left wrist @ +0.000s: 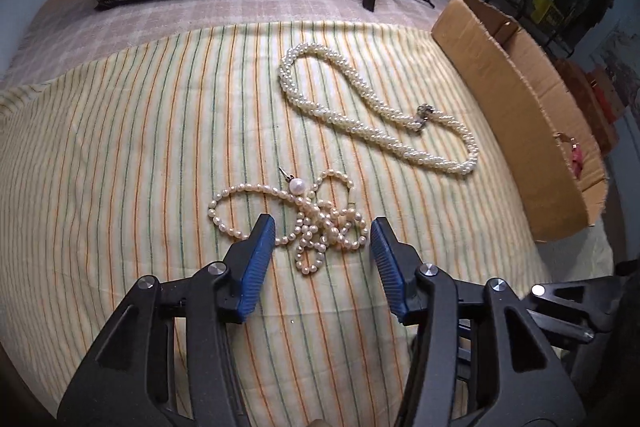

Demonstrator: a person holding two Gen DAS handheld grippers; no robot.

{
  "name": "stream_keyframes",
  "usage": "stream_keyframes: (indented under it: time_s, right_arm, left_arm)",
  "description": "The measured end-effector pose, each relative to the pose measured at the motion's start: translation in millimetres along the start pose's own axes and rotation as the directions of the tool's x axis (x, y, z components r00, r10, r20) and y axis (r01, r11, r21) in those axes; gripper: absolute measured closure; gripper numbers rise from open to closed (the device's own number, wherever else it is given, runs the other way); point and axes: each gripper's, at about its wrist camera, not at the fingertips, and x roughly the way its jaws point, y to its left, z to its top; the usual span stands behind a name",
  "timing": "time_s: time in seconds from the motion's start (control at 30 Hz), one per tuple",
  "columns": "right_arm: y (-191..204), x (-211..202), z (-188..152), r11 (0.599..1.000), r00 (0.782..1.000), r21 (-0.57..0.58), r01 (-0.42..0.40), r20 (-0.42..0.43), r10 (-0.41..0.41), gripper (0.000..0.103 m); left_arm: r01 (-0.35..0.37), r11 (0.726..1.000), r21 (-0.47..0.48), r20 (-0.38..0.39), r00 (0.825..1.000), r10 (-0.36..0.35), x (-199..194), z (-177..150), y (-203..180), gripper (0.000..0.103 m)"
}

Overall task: Organize jewelry
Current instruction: 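Lower the open left tool over the short pearl strand, then close the left tool on the short pearl strand while the right tool grasps a pearl earring, then carry the pearl strand and earring into the cardboard box and open both tools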

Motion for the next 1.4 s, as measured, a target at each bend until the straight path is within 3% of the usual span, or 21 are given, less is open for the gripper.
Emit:
stream_keyframes:
  time_s: [0.03, 0.17, 0.43, 0.77, 1.03, 1.4]
  right_arm:
    - [-1.8, -1.1, -1.2, 1.0, 1.0, 0.006, -0.002, 0.001, 0.002, 0.095]
    - [-4.5, 0.0, -1.0, 1.0, 1.0, 0.019, -0.006, 0.003, 0.006, 0.095]
    - [-7.2, -1.2, 0.9, 0.999, 1.0, 0.037, -0.006, 0.02, 0.005, 0.095]
    - [-10.0, -34.9, -2.6, 0.997, 0.996, 0.072, -0.004, 0.085, -0.002, 0.095]
    - [-21.9, -80.9, -10.9, 0.995, 0.988, 0.1, 0.016, 0.153, -0.031, 0.095]
    - [-66.6, -138.2, -22.8, 0.982, 0.968, 0.17, 0.086, 0.218, -0.123, 0.095]
  left_arm:
    - [-0.024, 1.0, 0.003, 0.005, 1.0, 0.024, 1.4, 0.5, -0.6, 0.071]
    - [-0.053, 0.999, 0.012, 0.023, 0.998, 0.052, 4.0, -3.1, 4.0, 0.095]
    - [0.031, 0.998, -0.052, 0.051, 0.998, -0.028, -14.2, -18.9, 22.2, 0.097]
    - [0.072, 0.995, -0.068, 0.147, 0.987, -0.061, -69.0, -29.5, 21.7, 0.097]
    - [0.108, 0.994, -0.033, 0.211, 0.973, -0.098, -104.7, -25.0, 2.1, 0.097]
    - [0.175, 0.984, 0.041, 0.252, 0.951, -0.18, -122.6, -12.4, -48.7, 0.097]
